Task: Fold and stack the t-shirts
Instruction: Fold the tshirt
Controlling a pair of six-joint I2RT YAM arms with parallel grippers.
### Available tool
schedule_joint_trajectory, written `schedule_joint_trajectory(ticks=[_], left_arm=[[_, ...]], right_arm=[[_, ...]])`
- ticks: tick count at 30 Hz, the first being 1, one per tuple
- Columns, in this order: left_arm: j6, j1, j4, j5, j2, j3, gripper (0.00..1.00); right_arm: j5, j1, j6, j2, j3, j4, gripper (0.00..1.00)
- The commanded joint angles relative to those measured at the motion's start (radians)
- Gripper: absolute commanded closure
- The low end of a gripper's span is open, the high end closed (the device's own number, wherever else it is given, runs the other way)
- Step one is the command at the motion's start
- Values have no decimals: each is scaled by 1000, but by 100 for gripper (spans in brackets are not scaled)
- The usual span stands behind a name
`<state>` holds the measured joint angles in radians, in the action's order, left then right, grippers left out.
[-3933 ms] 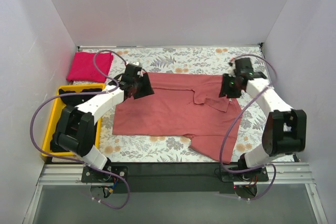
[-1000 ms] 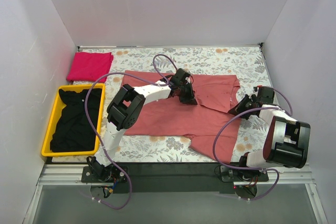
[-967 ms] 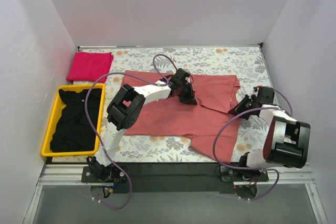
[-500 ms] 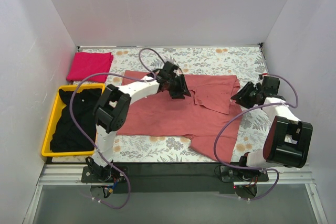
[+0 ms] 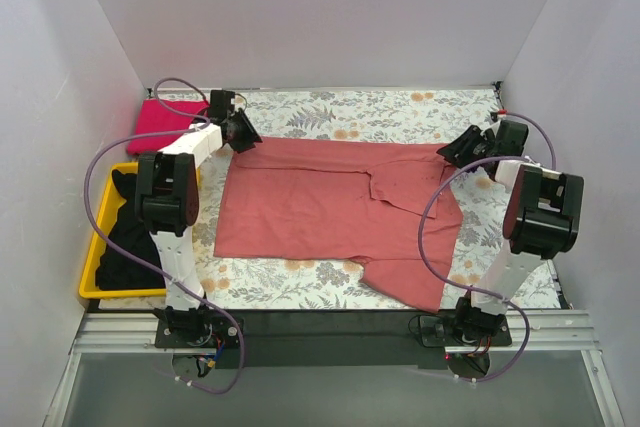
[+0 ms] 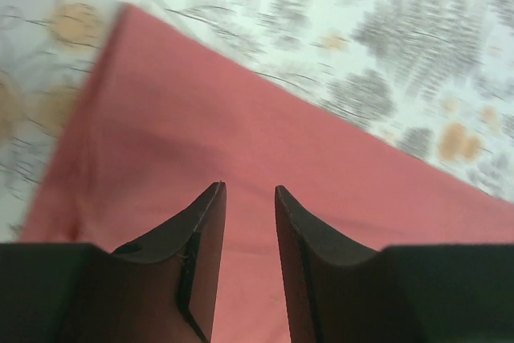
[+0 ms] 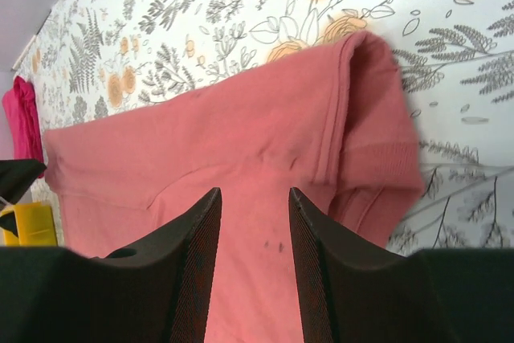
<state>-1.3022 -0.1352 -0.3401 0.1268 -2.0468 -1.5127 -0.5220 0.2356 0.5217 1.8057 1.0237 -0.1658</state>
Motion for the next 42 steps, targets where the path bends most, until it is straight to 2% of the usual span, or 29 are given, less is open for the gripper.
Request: schedule_joint_trajectory(ticks=[1, 7, 13, 24, 28, 32, 35, 39, 42], left_arm=[[67, 22, -30, -55, -56, -50, 73], [80, 66, -36, -101, -121, -32, 76], [73, 91, -50, -104, -165, -27, 80], [49, 91, -71, -55, -306, -216, 80], [43, 91, -71, -44, -332, -268, 74], [61, 91, -48, -82, -287, -296, 62], [96, 98, -59, -115, -236, -316, 60], [116, 101, -89, -187, -139, -297, 59], [119, 98, -131, -203, -40, -247, 52]], right_arm=[[-44, 2, 11, 91, 93, -109, 54], [-70, 19, -8, 286, 210, -115, 55], [-50, 54, 15, 406, 314, -104, 54], [-82, 67, 11, 661, 682, 25, 52], [-105, 67, -11, 718, 825, 63, 51], [-138, 68, -28, 693, 891, 86, 49], [-157, 68, -40, 603, 863, 104, 45], [-115, 68, -80, 378, 697, 144, 45], [-69, 64, -109, 209, 555, 213, 45]])
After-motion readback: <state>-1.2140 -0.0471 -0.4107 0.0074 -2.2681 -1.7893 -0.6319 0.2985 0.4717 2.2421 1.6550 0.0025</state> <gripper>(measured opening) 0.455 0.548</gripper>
